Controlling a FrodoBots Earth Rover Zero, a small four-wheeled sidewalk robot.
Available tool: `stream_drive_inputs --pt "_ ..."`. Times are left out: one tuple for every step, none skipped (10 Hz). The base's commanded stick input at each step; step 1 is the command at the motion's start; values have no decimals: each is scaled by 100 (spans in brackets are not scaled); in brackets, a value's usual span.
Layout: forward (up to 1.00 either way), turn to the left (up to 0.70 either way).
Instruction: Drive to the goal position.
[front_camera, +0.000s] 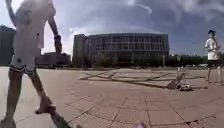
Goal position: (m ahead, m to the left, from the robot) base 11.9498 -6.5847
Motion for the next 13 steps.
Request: stream_drive_inputs --pt "70 -5" --pt "70 -5" --pt "70 -5" --pt "70 -5" --pt "70 -5" --pt "70 -5" --pt "70 -5" --pt "70 -5" --pt "70 -5" --pt "70 -5" --pt "70 -5" --pt "70 -5" --pt "70 -5"
